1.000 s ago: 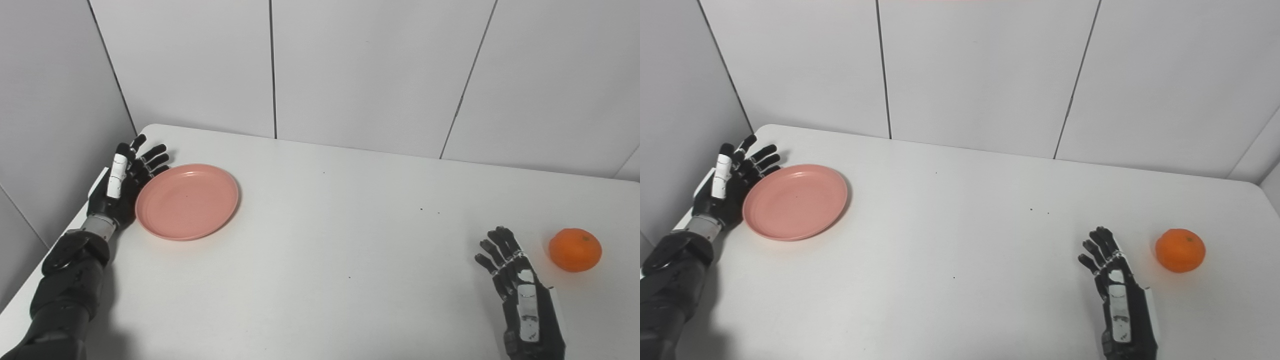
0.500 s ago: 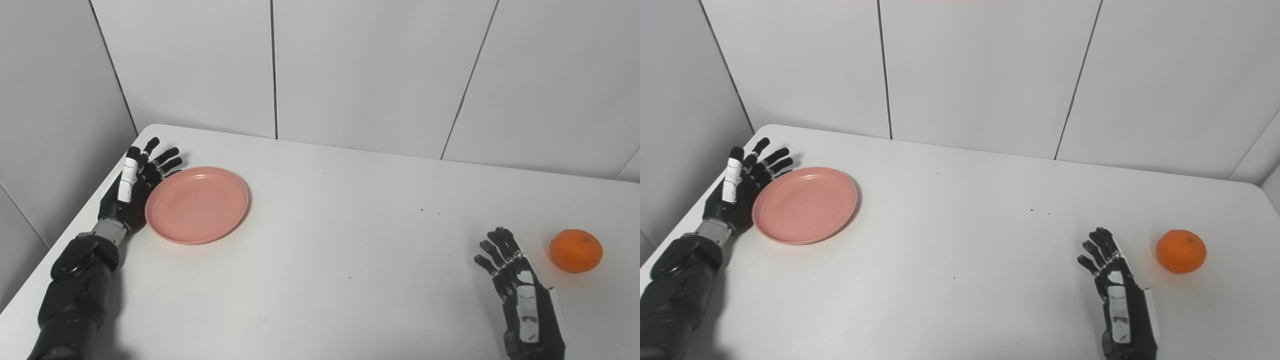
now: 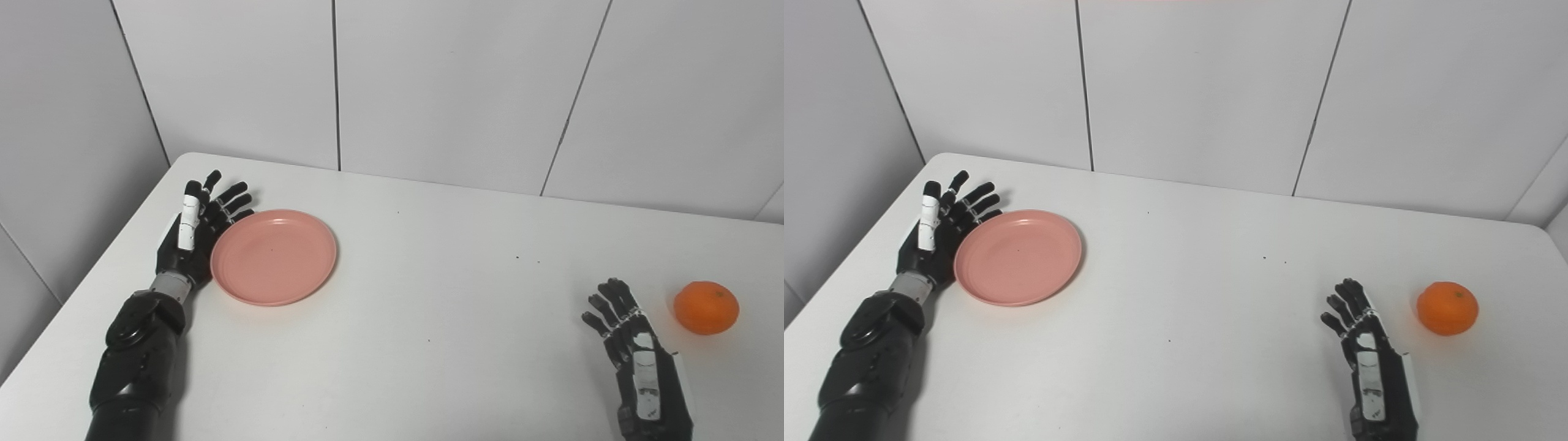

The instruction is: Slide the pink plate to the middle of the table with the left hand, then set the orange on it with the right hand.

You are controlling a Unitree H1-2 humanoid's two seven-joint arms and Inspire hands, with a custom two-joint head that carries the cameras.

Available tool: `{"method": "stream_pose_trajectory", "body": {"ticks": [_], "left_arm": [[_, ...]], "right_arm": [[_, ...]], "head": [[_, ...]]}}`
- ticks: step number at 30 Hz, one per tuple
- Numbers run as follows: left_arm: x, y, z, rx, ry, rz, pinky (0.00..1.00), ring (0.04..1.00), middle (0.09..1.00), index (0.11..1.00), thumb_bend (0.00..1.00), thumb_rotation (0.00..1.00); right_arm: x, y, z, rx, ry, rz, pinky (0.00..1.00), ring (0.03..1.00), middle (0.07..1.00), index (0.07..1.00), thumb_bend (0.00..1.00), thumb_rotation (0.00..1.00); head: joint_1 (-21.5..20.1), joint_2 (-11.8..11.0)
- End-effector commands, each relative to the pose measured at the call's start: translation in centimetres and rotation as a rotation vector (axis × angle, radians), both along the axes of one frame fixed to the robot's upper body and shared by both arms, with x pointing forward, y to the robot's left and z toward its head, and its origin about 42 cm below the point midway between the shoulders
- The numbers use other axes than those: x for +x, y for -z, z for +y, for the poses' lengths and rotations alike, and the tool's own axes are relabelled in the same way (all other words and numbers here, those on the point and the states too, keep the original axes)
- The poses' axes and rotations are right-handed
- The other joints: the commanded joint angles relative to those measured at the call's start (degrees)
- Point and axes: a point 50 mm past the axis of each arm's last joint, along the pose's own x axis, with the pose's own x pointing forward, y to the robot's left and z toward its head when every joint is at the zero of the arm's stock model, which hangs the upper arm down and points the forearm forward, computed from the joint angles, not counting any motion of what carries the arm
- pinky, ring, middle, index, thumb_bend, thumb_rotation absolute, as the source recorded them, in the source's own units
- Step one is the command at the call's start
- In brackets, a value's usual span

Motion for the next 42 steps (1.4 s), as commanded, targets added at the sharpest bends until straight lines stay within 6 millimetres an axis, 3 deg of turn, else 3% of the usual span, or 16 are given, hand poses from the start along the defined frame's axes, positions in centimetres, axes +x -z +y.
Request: {"method": "stream_pose_trajectory", "body": {"ticks": [1, 14, 27, 42], "left_arm": [[0.5, 0.0, -1.3, 0.002, 0.010, 0.024, 0.84, 0.852, 0.823, 0.996, 1.00, 0.85], [0.2, -0.3, -5.3, 0.032, 0.006, 0.082, 0.82, 0.844, 0.829, 0.981, 1.00, 0.90], [-0.4, -1.0, -8.2, 0.000, 0.055, 0.133, 0.84, 0.858, 0.824, 0.973, 1.00, 0.88], [-2.2, -1.2, -12.9, -0.058, 0.123, 0.139, 0.81, 0.837, 0.782, 0.941, 1.00, 0.87]], "right_arm": [[-1.9, 3.3, 1.0, 0.037, 0.006, 0.124, 0.84, 0.886, 0.906, 0.897, 0.89, 0.94], [-1.8, 3.1, 1.3, 0.039, 0.005, 0.123, 0.84, 0.880, 0.896, 0.892, 0.90, 0.93], [-1.7, 2.9, 1.8, 0.041, 0.003, 0.121, 0.83, 0.879, 0.892, 0.887, 0.89, 0.93], [-1.7, 2.4, 2.7, 0.046, 0.008, 0.127, 0.83, 0.866, 0.886, 0.882, 0.90, 0.93]], "head": [[-0.03, 0.07], [-0.47, 0.63], [-1.46, 1.24], [-3.27, 2.58]]}}
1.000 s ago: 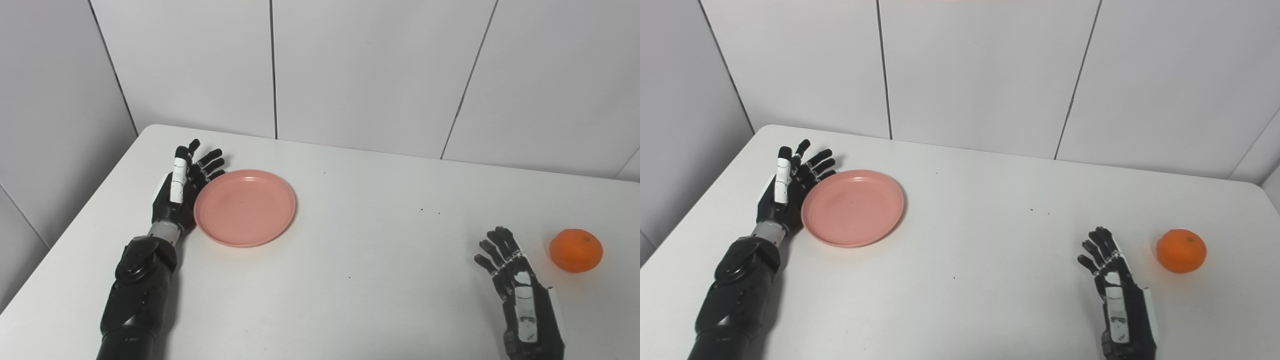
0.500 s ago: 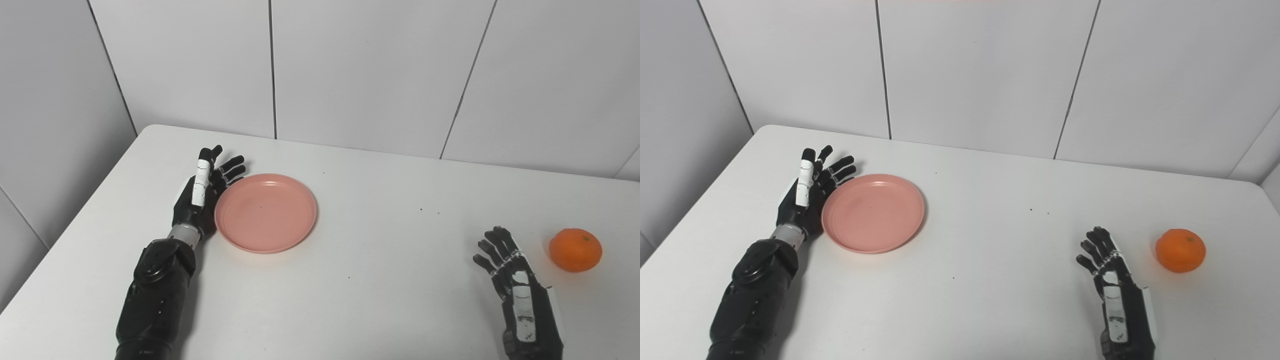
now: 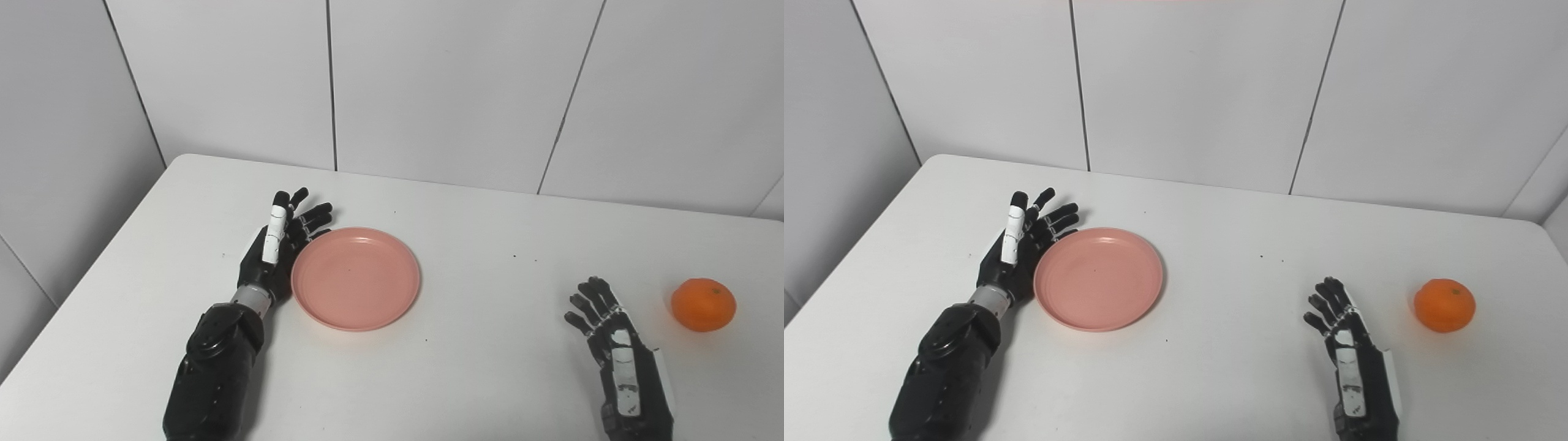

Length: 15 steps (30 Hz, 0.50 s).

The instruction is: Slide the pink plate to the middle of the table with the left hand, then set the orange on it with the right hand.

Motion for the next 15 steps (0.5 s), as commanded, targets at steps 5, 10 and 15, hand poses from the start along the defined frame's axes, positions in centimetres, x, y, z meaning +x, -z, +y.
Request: {"method": "stream_pose_trajectory", "body": {"ticks": [5, 10, 15], "left_arm": [[-1.0, 0.2, -2.2, -0.036, 0.018, 0.042, 0.87, 0.863, 0.785, 0.960, 1.00, 0.86], [-1.4, 0.2, -3.3, -0.044, 0.026, 0.052, 0.92, 0.872, 0.799, 0.972, 1.00, 0.87], [-1.8, 0.3, -4.2, -0.053, 0.028, 0.051, 0.93, 0.891, 0.815, 0.993, 1.00, 0.87]], "right_arm": [[-1.5, 2.3, 1.0, 0.032, 0.009, 0.103, 0.82, 0.863, 0.883, 0.882, 0.88, 0.94], [-1.5, 2.3, 1.2, 0.026, 0.007, 0.102, 0.82, 0.865, 0.881, 0.880, 0.88, 0.95], [-1.4, 2.1, 1.7, 0.034, 0.005, 0.102, 0.82, 0.861, 0.875, 0.868, 0.88, 0.94]], "head": [[-0.70, 0.57], [-1.20, 0.87], [-2.66, 1.49]]}}
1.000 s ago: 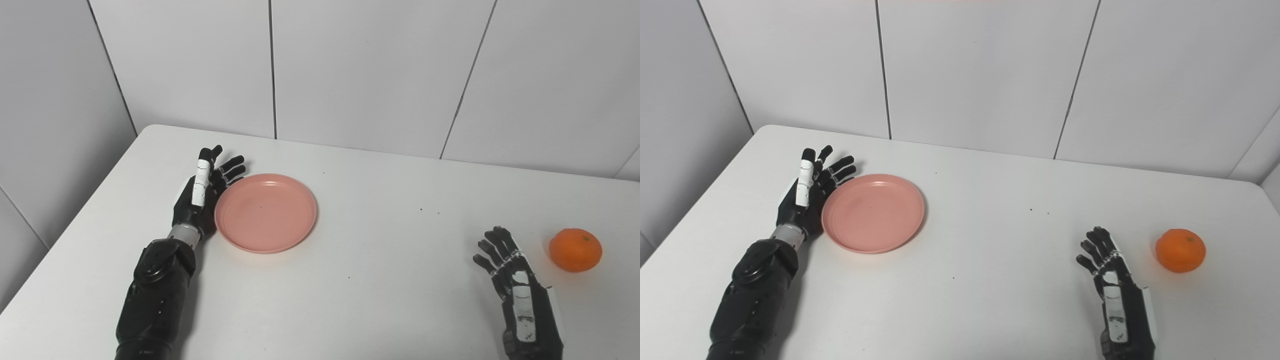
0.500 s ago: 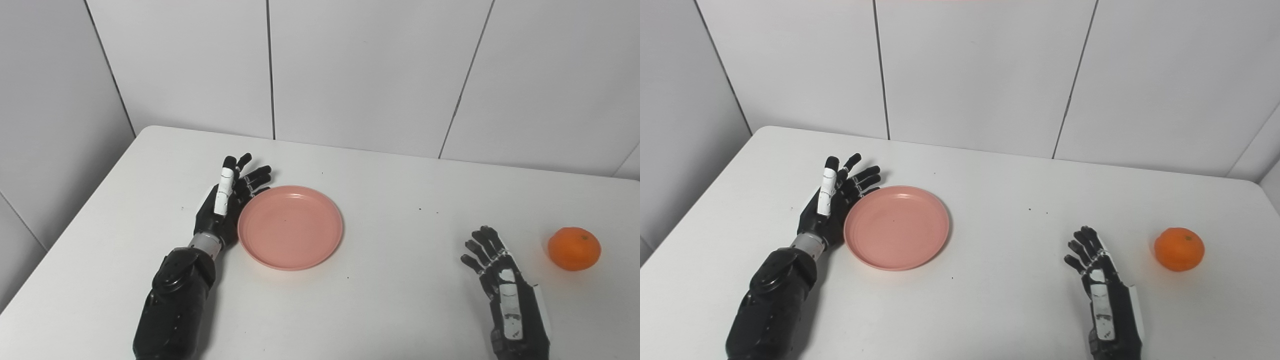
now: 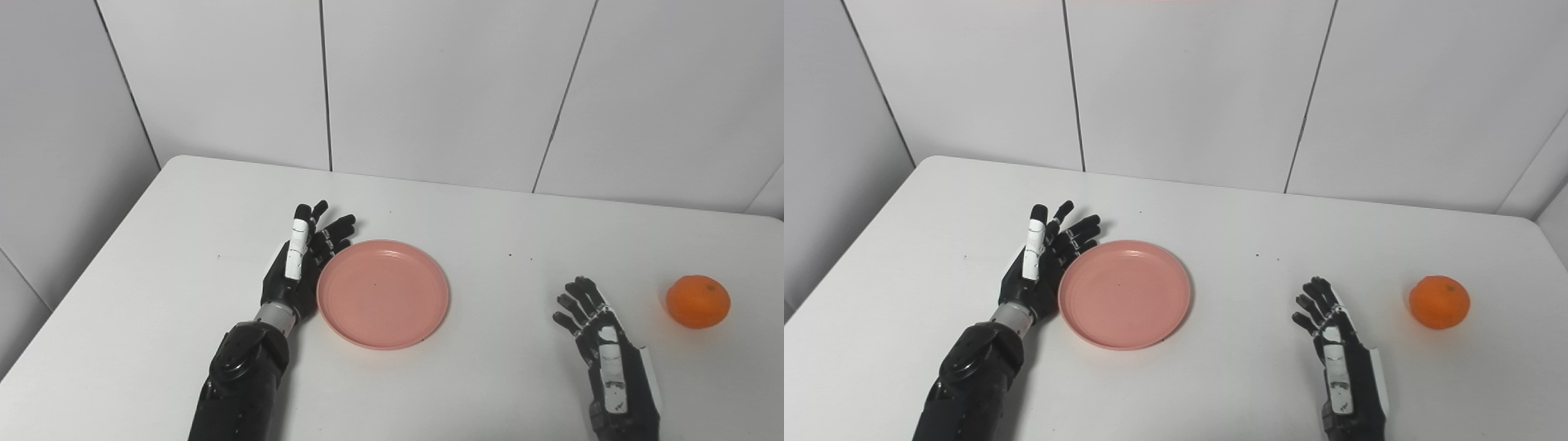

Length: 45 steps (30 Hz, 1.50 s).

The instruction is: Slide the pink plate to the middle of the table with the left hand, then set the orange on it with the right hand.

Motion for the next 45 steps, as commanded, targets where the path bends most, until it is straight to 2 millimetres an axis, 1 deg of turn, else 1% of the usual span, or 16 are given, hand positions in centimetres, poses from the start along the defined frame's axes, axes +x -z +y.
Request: {"method": "stream_pose_trajectory", "body": {"ticks": [1, 6, 7, 10, 11, 14, 16, 20, 22, 27, 32, 35, 38, 41, 42, 45], "left_arm": [[-0.3, 0.2, -0.5, 0.000, 0.000, 0.030, 0.93, 0.891, 0.816, 0.994, 1.00, 0.87], [-0.8, 0.3, -1.6, -0.018, 0.006, 0.041, 0.94, 0.896, 0.808, 0.998, 1.00, 0.88], [-0.9, 0.4, -1.9, -0.021, 0.007, 0.043, 0.95, 0.899, 0.809, 0.999, 1.00, 0.88], [-1.1, 0.5, -2.3, -0.037, 0.005, 0.048, 0.96, 0.908, 0.816, 1.000, 1.00, 0.88], [-1.2, 0.5, -2.6, -0.044, -0.004, 0.053, 0.96, 0.909, 0.817, 1.000, 1.00, 0.88], [-1.4, 0.5, -3.5, -0.059, -0.021, 0.061, 0.97, 0.901, 0.815, 1.000, 0.99, 0.89], [-1.4, 0.5, -3.7, -0.063, -0.023, 0.063, 0.95, 0.900, 0.815, 1.000, 0.99, 0.89], [-1.6, 0.6, -4.7, -0.099, -0.025, 0.072, 0.95, 0.913, 0.825, 1.000, 0.98, 0.89], [-1.6, 0.4, -5.1, -0.126, -0.028, 0.090, 0.97, 0.909, 0.825, 1.000, 0.98, 0.89], [-1.4, 0.2, -5.5, -0.146, -0.029, 0.097, 0.97, 0.909, 0.824, 1.000, 0.97, 0.89], [-1.3, 0.3, -5.8, -0.152, -0.030, 0.096, 1.00, 0.927, 0.827, 1.000, 0.99, 0.91], [-1.3, 0.5, -5.7, -0.156, -0.030, 0.095, 0.98, 0.928, 0.852, 1.000, 0.99, 0.92], [-1.2, 0.8, -5.2, -0.159, -0.034, 0.095, 1.00, 0.926, 0.851, 1.000, 1.00, 0.91], [-1.2, 1.0, -4.8, -0.155, -0.033, 0.096, 1.00, 0.931, 0.857, 1.000, 0.99, 0.91], [-1.1, 1.2, -4.6, -0.156, -0.033, 0.099, 1.00, 0.932, 0.858, 1.000, 0.98, 0.91], [-1.0, 1.6, -4.2, -0.170, -0.040, 0.113, 1.00, 0.924, 0.854, 1.000, 0.98, 0.90]], "right_arm": [[-1.1, 2.1, 1.1, 0.027, -0.003, 0.092, 0.82, 0.860, 0.875, 0.867, 0.88, 0.94], [-0.9, 1.8, 1.9, 0.024, -0.004, 0.095, 0.81, 0.854, 0.874, 0.860, 0.90, 0.93], [-0.9, 1.8, 2.0, 0.028, -0.005, 0.095, 0.81, 0.855, 0.875, 0.861, 0.90, 0.93], [-0.8, 1.7, 2.4, 0.031, -0.006, 0.096, 0.81, 0.856, 0.875, 0.860, 0.90, 0.92], [-0.7, 1.6, 2.7, 0.029, -0.007, 0.096, 0.81, 0.856, 0.875, 0.860, 0.90, 0.92], [-0.5, 1.4, 3.4, 0.027, -0.009, 0.092, 0.80, 0.853, 0.876, 0.864, 0.91, 0.92], [-0.4, 1.4, 3.6, 0.026, -0.009, 0.091, 0.80, 0.852, 0.877, 0.867, 0.91, 0.92], [-0.1, 1.1, 4.4, 0.021, -0.010, 0.084, 0.79, 0.851, 0.879, 0.872, 0.91, 0.93], [0.0, 1.0, 4.7, 0.025, -0.011, 0.083, 0.80, 0.853, 0.879, 0.874, 0.89, 0.93], [0.3, 1.1, 5.1, 0.030, -0.010, 0.088, 0.80, 0.853, 0.877, 0.872, 0.89, 0.93], [0.6, 1.2, 5.3, 0.025, -0.004, 0.087, 0.82, 0.856, 0.875, 0.869, 0.89, 0.92], [0.7, 1.0, 5.2, 0.019, 0.014, 0.071, 0.83, 0.851, 0.871, 0.866, 0.88, 0.92], [0.8, 0.0, 4.8, 0.009, 0.059, 0.042, 0.83, 0.857, 0.879, 0.865, 0.87, 0.92], [0.9, -1.1, 4.3, 0.000, 0.103, 0.013, 0.84, 0.867, 0.881, 0.866, 0.86, 0.92], [0.9, -1.9, 4.0, -0.027, 0.132, -0.025, 0.84, 0.866, 0.879, 0.866, 0.85, 0.92], [1.1, -4.3, 3.1, -0.113, 0.200, -0.120, 0.83, 0.862, 0.868, 0.867, 0.82, 0.93]], "head": [[-1.26, 0.48], [-3.02, 1.12], [-4.16, 1.44], [-4.67, 1.57], [-6.77, 2.01], [-8.59, 2.28], [-8.59, 2.28], [-11.32, 2.74], [-11.96, 2.75], [-13.33, 2.61], [-14.51, 2.36], [-15.69, 2.17], [-17.37, 1.85], [-17.75, 1.55], [-18.84, 0.99], [-19.15, 0.88]]}}
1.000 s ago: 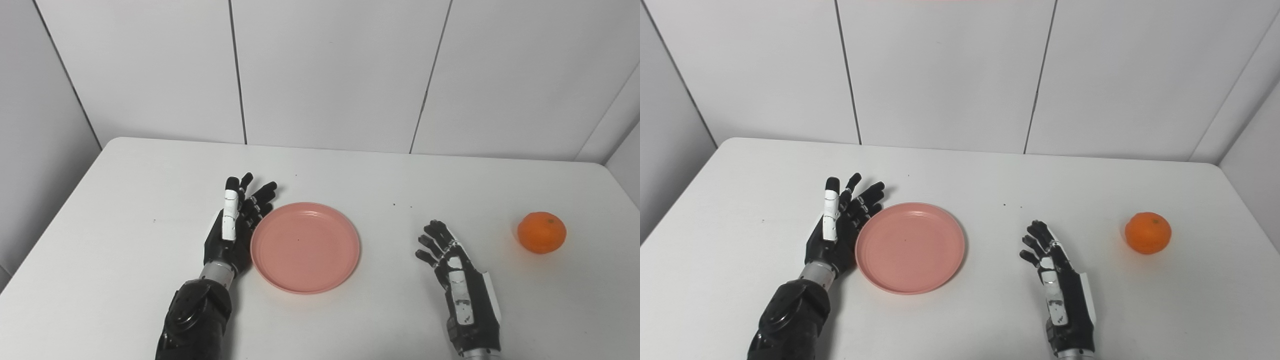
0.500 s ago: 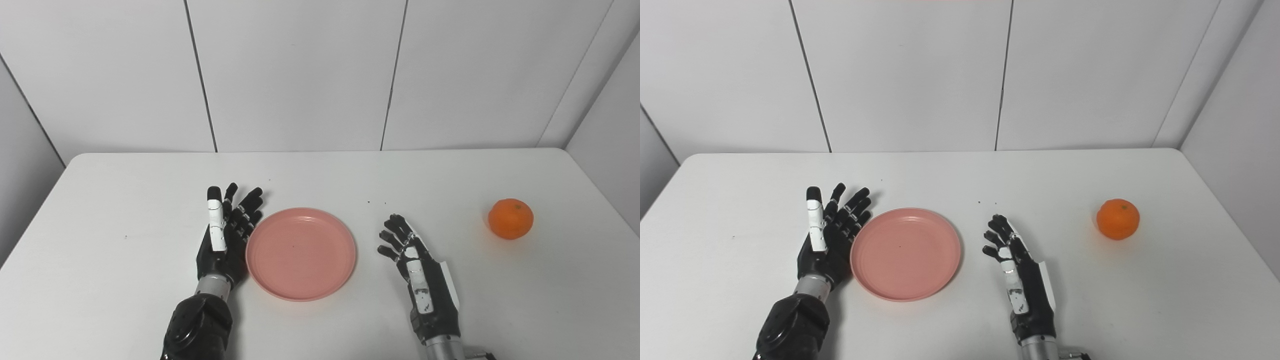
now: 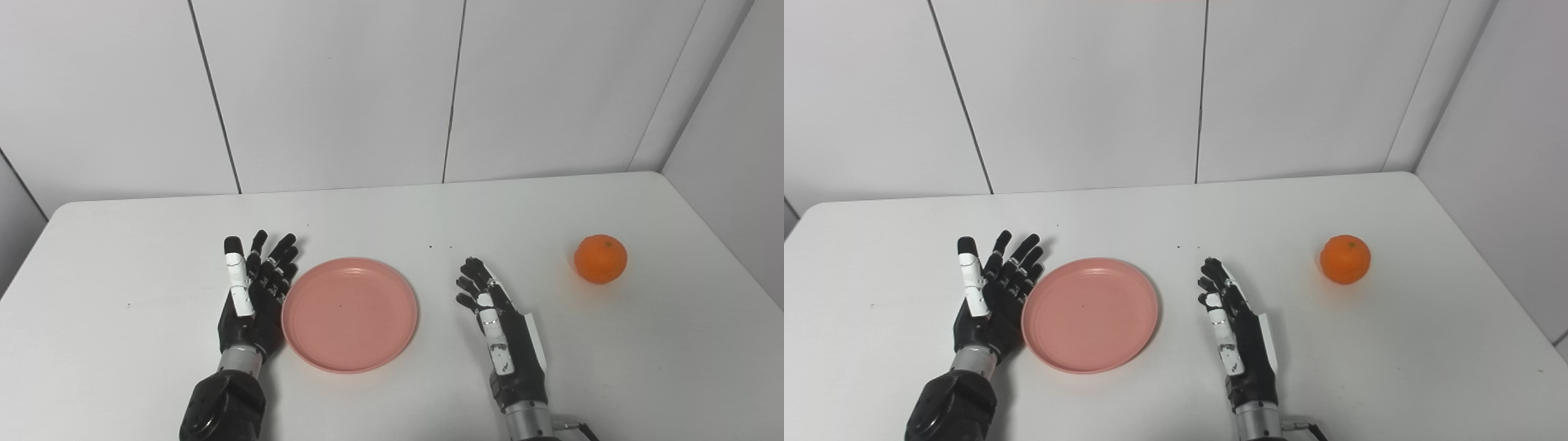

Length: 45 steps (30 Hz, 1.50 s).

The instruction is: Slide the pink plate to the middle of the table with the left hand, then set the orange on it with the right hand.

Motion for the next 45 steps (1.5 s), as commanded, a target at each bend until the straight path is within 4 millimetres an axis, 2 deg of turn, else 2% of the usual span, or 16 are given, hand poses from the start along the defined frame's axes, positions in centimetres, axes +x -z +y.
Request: {"method": "stream_pose_trajectory", "body": {"ticks": [1, 7, 12, 16, 18, 22, 25, 28, 30, 32, 34, 37, 45], "left_arm": [[-0.3, 1.6, 0.4, -0.008, -0.014, 0.077, 1.00, 0.921, 0.851, 1.000, 0.97, 0.89], [-0.2, 1.6, 0.1, -0.024, -0.016, 0.079, 1.00, 0.907, 0.834, 1.000, 0.96, 0.89], [-0.4, 1.5, 0.2, -0.024, -0.008, 0.075, 1.00, 0.909, 0.842, 1.000, 0.96, 0.89], [-0.5, 1.6, 0.5, -0.022, -0.016, 0.074, 1.00, 0.916, 0.837, 1.000, 0.98, 0.89], [-0.5, 1.6, 0.6, -0.019, -0.017, 0.074, 1.00, 0.917, 0.837, 1.000, 0.98, 0.89], [-0.6, 1.6, 0.7, -0.018, -0.017, 0.076, 1.00, 0.921, 0.843, 1.000, 0.98, 0.89], [-0.6, 1.7, 0.6, -0.022, -0.017, 0.079, 1.00, 0.922, 0.843, 1.000, 0.98, 0.89], [-0.6, 1.8, 0.6, -0.023, -0.016, 0.079, 1.00, 0.923, 0.843, 1.000, 0.98, 0.89], [-0.6, 1.8, 0.6, -0.021, -0.015, 0.078, 1.00, 0.918, 0.840, 1.000, 0.98, 0.89], [-0.6, 1.8, 0.7, -0.020, -0.013, 0.077, 1.00, 0.916, 0.843, 1.000, 0.98, 0.89], [-0.7, 1.8, 0.8, -0.019, -0.010, 0.076, 1.00, 0.917, 0.850, 1.000, 0.98, 0.89], [-0.8, 1.7, 1.0, -0.022, -0.009, 0.078, 1.00, 0.918, 0.852, 1.000, 0.98, 0.89], [-0.8, 1.6, 1.1, -0.025, -0.004, 0.077, 1.00, 0.917, 0.844, 1.000, 0.97, 0.88]], "right_arm": [[0.6, -3.3, -0.9, -0.067, 0.052, -0.124, 0.84, 0.863, 0.867, 0.870, 0.81, 0.93], [1.5, -7.1, -3.2, -0.307, 0.126, -0.223, 0.79, 0.832, 0.837, 0.852, 0.77, 0.95], [2.5, -9.1, -4.8, -0.406, 0.142, -0.271, 0.80, 0.814, 0.826, 0.841, 0.81, 0.91], [4.5, -11.2, -7.1, -0.507, 0.171, -0.317, 0.78, 0.802, 0.814, 0.831, 0.85, 0.86], [4.8, -11.6, -7.5, -0.530, 0.175, -0.325, 0.78, 0.804, 0.816, 0.832, 0.86, 0.86], [6.1, -13.6, -9.6, -0.701, 0.211, -0.332, 0.77, 0.818, 0.835, 0.839, 0.88, 0.88], [6.9, -15.0, -11.0, -0.846, 0.253, -0.346, 0.73, 0.800, 0.825, 0.816, 0.84, 0.86], [7.6, -15.6, -12.0, -0.945, 0.290, -0.328, 0.72, 0.796, 0.819, 0.802, 0.82, 0.85], [8.3, -16.1, -13.2, -1.067, 0.331, -0.267, 0.73, 0.791, 0.809, 0.775, 0.87, 0.89], [8.7, -16.5, -14.0, -1.145, 0.354, -0.199, 0.80, 0.819, 0.819, 0.776, 0.90, 0.92], [9.4, -16.6, -14.9, -1.200, 0.371, -0.139, 0.83, 0.823, 0.816, 0.773, 0.91, 0.90], [10.8, -16.1, -16.9, -1.308, 0.387, -0.030, 0.84, 0.816, 0.806, 0.765, 0.93, 0.88], [12.1, -13.7, -19.1, -1.395, 0.373, 0.077, 0.80, 0.776, 0.766, 0.735, 0.96, 0.85]], "head": [[0.01, -0.09], [-0.23, -0.20], [-0.11, 0.19], [0.00, 0.51], [0.00, 0.51], [-0.14, 0.65], [-0.14, 0.67], [-0.56, 0.87], [-0.87, 0.89], [-1.00, 0.88], [-1.20, 0.88], [-1.28, 1.15], [-1.60, 1.38]]}}
